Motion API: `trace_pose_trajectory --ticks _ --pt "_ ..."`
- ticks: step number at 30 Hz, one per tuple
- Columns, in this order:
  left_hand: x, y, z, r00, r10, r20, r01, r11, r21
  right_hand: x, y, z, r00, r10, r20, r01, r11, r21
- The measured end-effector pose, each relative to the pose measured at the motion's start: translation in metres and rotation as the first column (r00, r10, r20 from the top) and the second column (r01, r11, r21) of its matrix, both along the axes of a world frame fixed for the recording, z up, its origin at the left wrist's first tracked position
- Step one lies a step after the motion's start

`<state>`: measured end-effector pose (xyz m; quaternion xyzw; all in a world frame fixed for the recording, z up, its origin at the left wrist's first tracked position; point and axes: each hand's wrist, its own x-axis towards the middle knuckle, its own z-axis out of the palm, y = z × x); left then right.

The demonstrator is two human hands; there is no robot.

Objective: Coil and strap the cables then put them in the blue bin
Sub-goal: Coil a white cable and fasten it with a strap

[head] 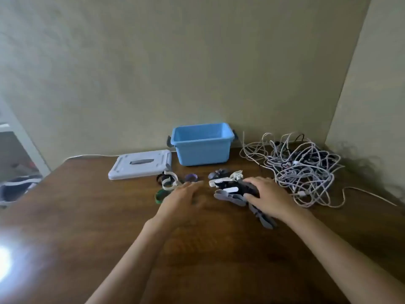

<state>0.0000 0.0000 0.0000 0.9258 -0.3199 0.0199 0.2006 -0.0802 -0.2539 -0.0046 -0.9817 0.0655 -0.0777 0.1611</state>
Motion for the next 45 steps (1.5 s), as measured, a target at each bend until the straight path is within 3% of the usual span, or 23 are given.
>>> trace_pose_trajectory --ticks 8,13,19,27,32,36,40,42,45 --pt "0.062 -0.053 -0.023 0.989 -0.13 -0.07 0.137 0.984 0.113 0.051 -0.01 -0.015 1.0 0.006 -0.016 -0.007 0.995 -0.098" --pt "0.072 -0.067 -0.026 0.981 -0.184 -0.059 0.185 0.983 0.015 0.06 -0.004 -0.012 0.999 -0.025 0.039 0.029 0.996 -0.089" --pt "0.074 -0.065 -0.034 0.962 -0.251 -0.107 0.249 0.968 -0.037 0.058 -0.002 -0.005 0.996 -0.079 0.051 0.071 0.987 0.146" --pt "0.09 -0.053 -0.04 0.91 -0.374 -0.176 0.353 0.925 -0.141 0.066 0.006 0.002 0.977 -0.211 0.041 0.172 0.882 0.44" --pt "0.098 -0.029 -0.03 0.896 -0.323 -0.304 0.2 0.906 -0.373 0.072 -0.001 0.0 0.951 -0.282 0.127 0.174 0.827 0.534" --pt "0.096 -0.011 -0.014 0.887 -0.276 -0.37 0.042 0.846 -0.531 0.072 -0.01 -0.002 0.954 -0.271 0.126 0.116 0.725 0.678" --pt "0.103 0.001 0.023 0.942 -0.182 -0.281 -0.04 0.773 -0.634 0.098 -0.019 0.021 0.938 -0.275 0.211 0.077 0.758 0.648" --pt "0.125 0.002 0.043 0.985 -0.073 -0.155 -0.052 0.735 -0.676 0.124 -0.022 0.041 0.927 -0.254 0.275 0.007 0.746 0.666" --pt "0.17 -0.008 0.063 0.998 0.051 -0.026 -0.055 0.747 -0.663 0.177 -0.021 0.06 0.923 -0.173 0.344 -0.078 0.79 0.608"
